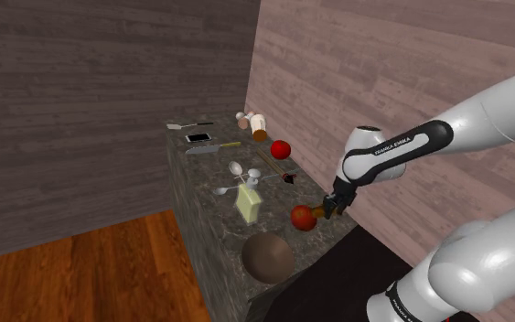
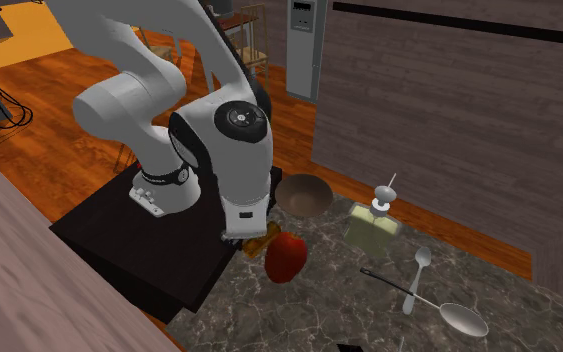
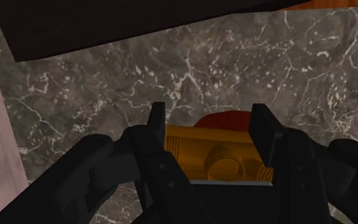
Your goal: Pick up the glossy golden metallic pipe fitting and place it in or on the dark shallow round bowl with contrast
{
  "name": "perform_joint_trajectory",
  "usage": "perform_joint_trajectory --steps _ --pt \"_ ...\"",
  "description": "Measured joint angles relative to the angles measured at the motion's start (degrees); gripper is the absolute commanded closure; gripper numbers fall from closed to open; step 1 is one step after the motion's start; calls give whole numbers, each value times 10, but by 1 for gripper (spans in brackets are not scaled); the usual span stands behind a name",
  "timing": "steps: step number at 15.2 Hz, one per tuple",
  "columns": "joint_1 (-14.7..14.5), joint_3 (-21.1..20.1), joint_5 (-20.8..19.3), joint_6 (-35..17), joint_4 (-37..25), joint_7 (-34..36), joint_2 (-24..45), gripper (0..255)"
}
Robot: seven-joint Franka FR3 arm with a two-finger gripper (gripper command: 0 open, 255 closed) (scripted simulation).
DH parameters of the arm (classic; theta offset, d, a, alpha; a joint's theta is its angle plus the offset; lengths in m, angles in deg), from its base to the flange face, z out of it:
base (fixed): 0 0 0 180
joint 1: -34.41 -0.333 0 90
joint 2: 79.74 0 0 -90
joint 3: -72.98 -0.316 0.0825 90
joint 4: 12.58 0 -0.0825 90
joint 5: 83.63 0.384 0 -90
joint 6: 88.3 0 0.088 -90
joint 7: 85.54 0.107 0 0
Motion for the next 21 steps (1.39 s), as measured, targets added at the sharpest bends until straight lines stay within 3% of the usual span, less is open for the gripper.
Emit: perform_joint_trajectory --steps 7,17,21 --pt "-81 -82 61 -9 22 110 -18 255" --pt "-190 -192 142 -24 -28 256 31 255" --pt "-206 -210 153 -45 -41 280 63 255"
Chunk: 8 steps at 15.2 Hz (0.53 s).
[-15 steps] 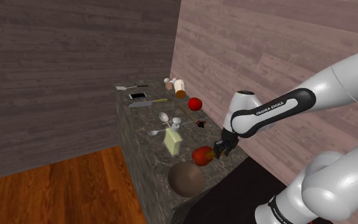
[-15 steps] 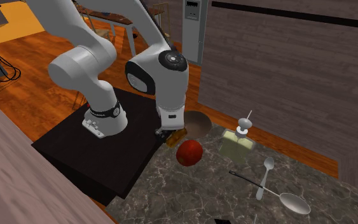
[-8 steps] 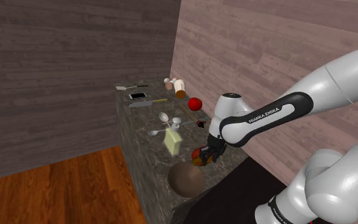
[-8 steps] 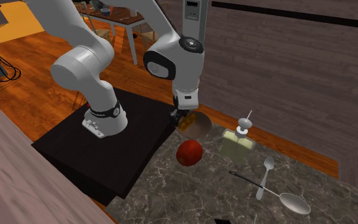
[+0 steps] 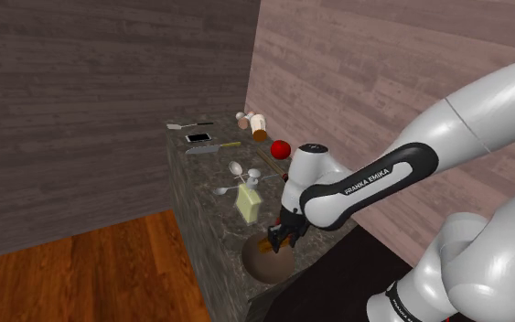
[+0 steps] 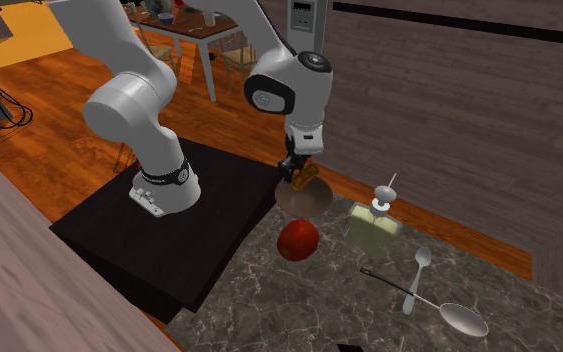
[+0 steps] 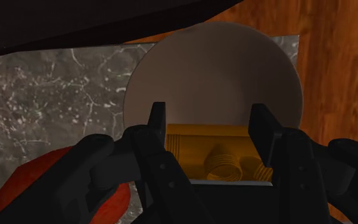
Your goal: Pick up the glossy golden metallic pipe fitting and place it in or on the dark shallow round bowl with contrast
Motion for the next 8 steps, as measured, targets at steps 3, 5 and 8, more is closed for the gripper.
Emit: perform_joint_trajectory --steps 3,5,8 --pt "-2 -2 5 -28 0 -3 29 255" --pt "-3 -2 10 -49 0 -8 49 255" --pt "-4 -3 16 -79 -1 -14 80 255"
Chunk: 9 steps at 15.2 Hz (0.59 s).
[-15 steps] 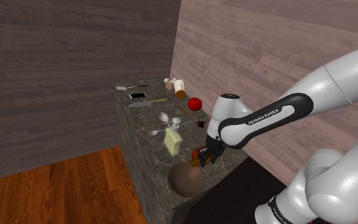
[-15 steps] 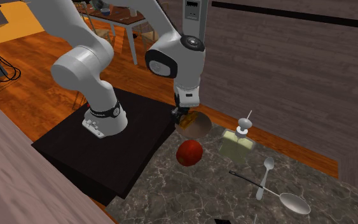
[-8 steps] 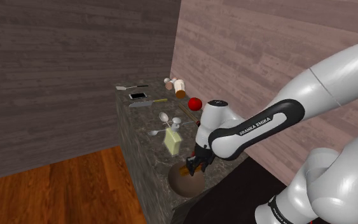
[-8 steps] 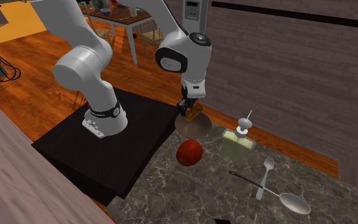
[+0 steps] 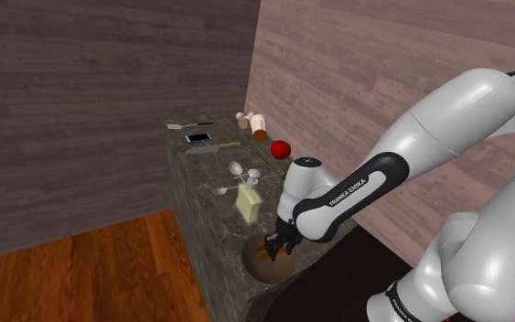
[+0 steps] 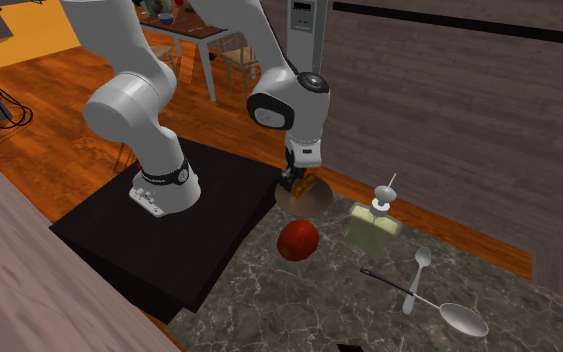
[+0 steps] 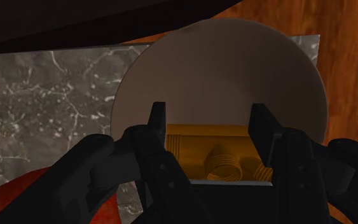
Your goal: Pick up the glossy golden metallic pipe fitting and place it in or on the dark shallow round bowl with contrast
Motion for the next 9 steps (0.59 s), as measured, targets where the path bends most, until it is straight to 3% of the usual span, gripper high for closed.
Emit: perform_joint_trajectory --steps 9 --pt "-1 -2 10 -39 -5 -10 44 255"
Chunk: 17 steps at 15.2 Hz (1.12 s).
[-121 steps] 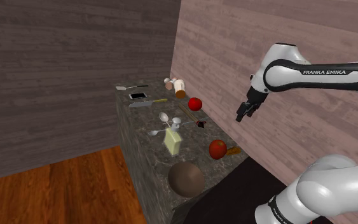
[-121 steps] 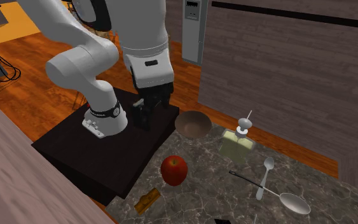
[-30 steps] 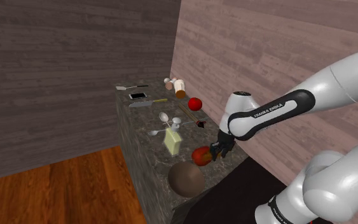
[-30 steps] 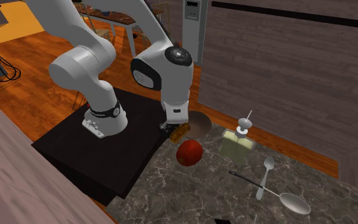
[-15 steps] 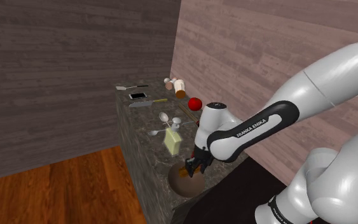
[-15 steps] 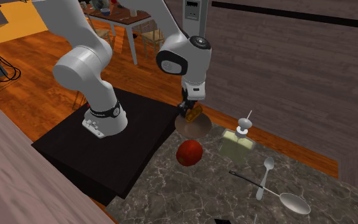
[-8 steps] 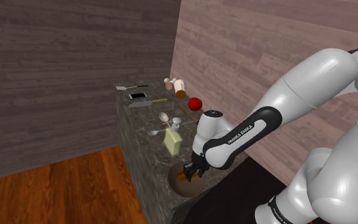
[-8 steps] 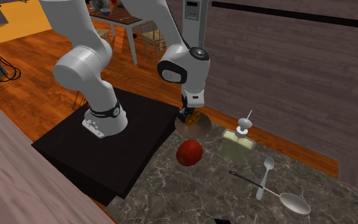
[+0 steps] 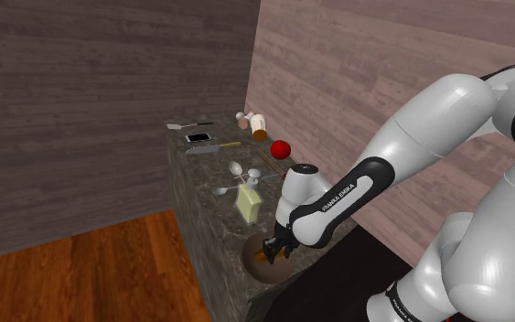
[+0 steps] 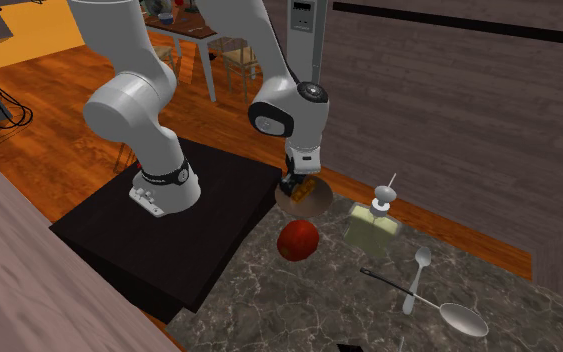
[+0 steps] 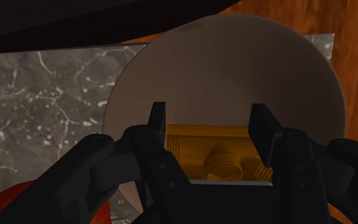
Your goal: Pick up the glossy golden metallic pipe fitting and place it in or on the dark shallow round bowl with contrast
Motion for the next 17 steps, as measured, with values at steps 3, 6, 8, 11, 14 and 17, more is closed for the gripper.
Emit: perform_joint_trajectory --steps 3,6,8,11,14,17 --pt "0 0 0 0 0 0 0 0" --pt "0 0 0 0 0 0 0 0" --pt "0 0 0 0 0 0 0 0" --pt "3 5 -14 49 1 9 -51 0" --pt "7 9 -24 88 -3 16 -85 0" --pt "7 9 -25 93 -3 17 -90 0"
